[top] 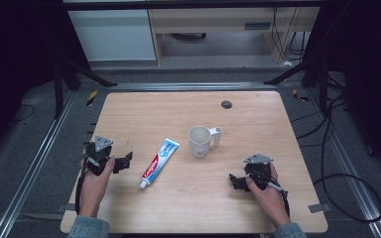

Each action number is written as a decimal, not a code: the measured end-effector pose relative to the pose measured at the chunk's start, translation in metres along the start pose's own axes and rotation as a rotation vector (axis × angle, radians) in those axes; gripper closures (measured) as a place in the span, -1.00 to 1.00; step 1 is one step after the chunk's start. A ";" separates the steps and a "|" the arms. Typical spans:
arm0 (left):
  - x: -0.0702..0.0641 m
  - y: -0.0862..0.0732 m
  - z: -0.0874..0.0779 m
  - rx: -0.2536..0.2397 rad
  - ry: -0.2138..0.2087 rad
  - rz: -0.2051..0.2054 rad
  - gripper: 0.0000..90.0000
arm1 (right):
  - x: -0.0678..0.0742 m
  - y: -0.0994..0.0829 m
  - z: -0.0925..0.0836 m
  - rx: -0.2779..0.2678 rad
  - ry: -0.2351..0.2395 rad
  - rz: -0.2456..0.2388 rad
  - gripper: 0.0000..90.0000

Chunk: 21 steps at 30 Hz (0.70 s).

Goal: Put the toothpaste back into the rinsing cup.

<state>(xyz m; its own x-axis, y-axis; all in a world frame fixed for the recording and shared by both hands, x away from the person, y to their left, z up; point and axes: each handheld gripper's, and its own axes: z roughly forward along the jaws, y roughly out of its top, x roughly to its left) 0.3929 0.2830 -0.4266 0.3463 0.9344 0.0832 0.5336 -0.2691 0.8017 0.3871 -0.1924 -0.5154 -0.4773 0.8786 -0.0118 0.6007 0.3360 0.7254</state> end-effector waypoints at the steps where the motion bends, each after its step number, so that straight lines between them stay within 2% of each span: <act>1: 0.000 0.000 0.000 0.000 0.000 0.000 -0.92 | 0.000 0.000 0.000 0.000 0.000 0.000 -0.99; 2: -0.004 0.008 -0.007 0.019 -0.011 0.021 -0.91 | 0.000 0.000 0.000 0.002 0.002 0.008 -0.99; 5: -0.009 0.019 -0.012 0.051 -0.038 0.030 -0.89 | 0.000 0.000 0.000 0.002 0.003 0.007 -0.99; 7: -0.012 0.026 -0.011 0.102 -0.048 0.040 -0.88 | 0.000 0.000 0.000 0.002 0.002 0.008 -0.99; 11: -0.021 0.038 -0.005 0.182 -0.017 0.086 -0.85 | 0.000 0.000 0.000 0.002 0.003 0.007 -0.99; 14: -0.029 0.045 0.001 0.238 -0.053 0.103 -0.86 | 0.000 0.001 0.001 0.002 -0.002 0.010 -0.99; 16: -0.034 0.050 0.004 0.250 -0.080 0.109 -0.86 | 0.000 0.001 0.001 0.003 -0.003 0.010 -0.99; 19: -0.046 0.056 0.009 0.279 -0.098 0.148 -0.88 | 0.000 0.001 0.001 0.002 -0.003 0.009 -0.99; 21: -0.050 0.057 0.011 0.288 -0.108 0.154 -0.89 | 0.000 0.001 0.001 0.002 -0.003 0.010 -0.99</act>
<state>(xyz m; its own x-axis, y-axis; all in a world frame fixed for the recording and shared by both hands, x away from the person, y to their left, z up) 0.4147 0.2188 -0.3916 0.5111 0.8519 0.1145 0.6594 -0.4740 0.5836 0.3883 -0.1913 -0.5151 -0.4695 0.8829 -0.0071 0.6067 0.3284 0.7239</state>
